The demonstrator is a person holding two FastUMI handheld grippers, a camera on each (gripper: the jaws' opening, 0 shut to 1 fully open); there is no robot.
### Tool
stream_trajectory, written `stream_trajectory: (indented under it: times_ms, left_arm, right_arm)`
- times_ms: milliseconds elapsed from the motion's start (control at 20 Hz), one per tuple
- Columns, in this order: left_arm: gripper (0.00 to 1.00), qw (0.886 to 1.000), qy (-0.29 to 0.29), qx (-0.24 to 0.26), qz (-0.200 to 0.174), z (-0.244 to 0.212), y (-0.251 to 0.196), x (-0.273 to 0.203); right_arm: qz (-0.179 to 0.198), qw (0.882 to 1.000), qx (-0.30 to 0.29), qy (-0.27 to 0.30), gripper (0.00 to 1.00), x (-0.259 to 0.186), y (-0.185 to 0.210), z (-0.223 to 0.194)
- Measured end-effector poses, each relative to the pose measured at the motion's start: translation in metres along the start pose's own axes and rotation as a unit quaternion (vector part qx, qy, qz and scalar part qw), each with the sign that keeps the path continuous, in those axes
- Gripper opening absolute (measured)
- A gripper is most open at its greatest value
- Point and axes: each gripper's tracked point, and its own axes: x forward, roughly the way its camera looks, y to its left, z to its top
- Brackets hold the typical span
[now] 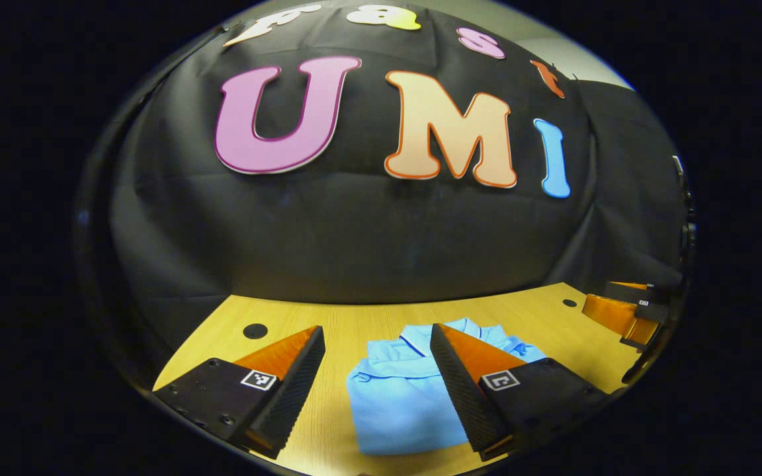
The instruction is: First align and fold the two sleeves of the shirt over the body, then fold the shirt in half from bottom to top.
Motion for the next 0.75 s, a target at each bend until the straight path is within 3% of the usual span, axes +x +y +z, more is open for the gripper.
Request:
stream_trajectory:
  times_ms: [400,750]
  left_arm:
    - [0.95,0.998,-0.052,0.039,0.011,0.036,-0.022,-0.087]
    - [0.95,0.998,-0.059,0.032,0.017,0.042,-0.016,-0.111]
  right_arm:
    - [0.007,0.999,-0.001,-0.044,0.99,-0.095,0.006,0.033]
    - [0.01,0.998,0.0,-0.054,0.98,-0.114,0.01,0.04]
